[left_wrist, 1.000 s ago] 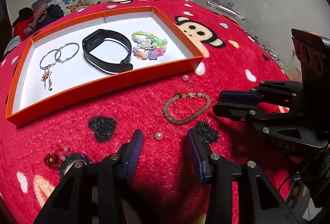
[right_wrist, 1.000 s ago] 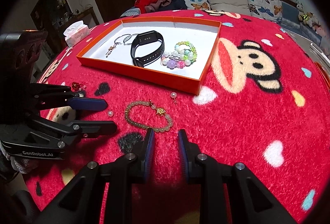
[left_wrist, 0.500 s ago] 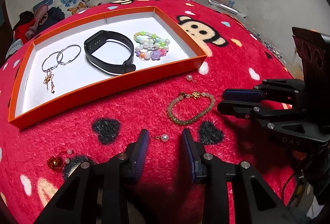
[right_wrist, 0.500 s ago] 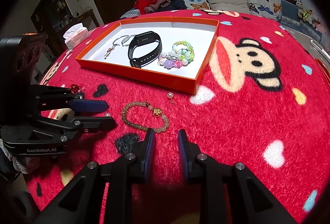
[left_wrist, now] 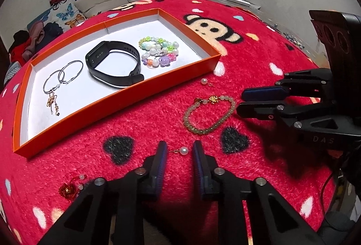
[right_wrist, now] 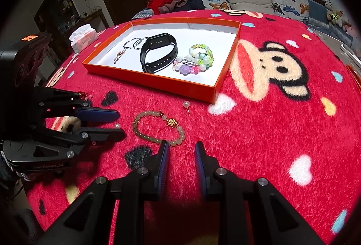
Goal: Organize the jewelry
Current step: 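Move the right tool over the gold beaded bracelet while the left tool moves to a pearl stud earring, then grasp the gold beaded bracelet with the right tool while the left tool grasps the pearl stud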
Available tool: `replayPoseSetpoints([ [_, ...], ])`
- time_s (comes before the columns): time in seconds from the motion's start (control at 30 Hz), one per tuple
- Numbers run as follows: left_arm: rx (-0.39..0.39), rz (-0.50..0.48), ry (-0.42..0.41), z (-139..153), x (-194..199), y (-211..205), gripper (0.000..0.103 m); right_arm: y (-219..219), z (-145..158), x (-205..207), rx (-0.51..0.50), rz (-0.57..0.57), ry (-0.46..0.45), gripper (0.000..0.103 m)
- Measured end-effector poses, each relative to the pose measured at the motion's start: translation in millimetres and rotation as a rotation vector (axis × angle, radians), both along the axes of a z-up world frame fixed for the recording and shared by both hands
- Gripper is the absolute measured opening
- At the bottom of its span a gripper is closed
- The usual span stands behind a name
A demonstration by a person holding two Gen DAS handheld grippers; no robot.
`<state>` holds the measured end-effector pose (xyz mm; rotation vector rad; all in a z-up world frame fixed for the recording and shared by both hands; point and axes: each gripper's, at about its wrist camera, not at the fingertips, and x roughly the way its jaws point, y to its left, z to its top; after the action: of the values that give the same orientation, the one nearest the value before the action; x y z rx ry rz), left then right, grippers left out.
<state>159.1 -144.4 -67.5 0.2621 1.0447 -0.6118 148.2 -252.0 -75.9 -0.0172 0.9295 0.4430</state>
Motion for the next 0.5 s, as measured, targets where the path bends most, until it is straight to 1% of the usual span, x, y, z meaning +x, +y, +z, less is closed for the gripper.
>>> replayPoseSetpoints([
  [0.1,0.000,0.007,-0.005,0.1,0.1,2.7,0.019,1.6,0.1,0.4,-0.001,0.002,-0.001,0.026],
  [0.5,0.002,0.024,-0.025,0.3,-3.7,2.6,0.019,3.6,0.2,1.3,-0.001,0.004,-0.003,0.026],
])
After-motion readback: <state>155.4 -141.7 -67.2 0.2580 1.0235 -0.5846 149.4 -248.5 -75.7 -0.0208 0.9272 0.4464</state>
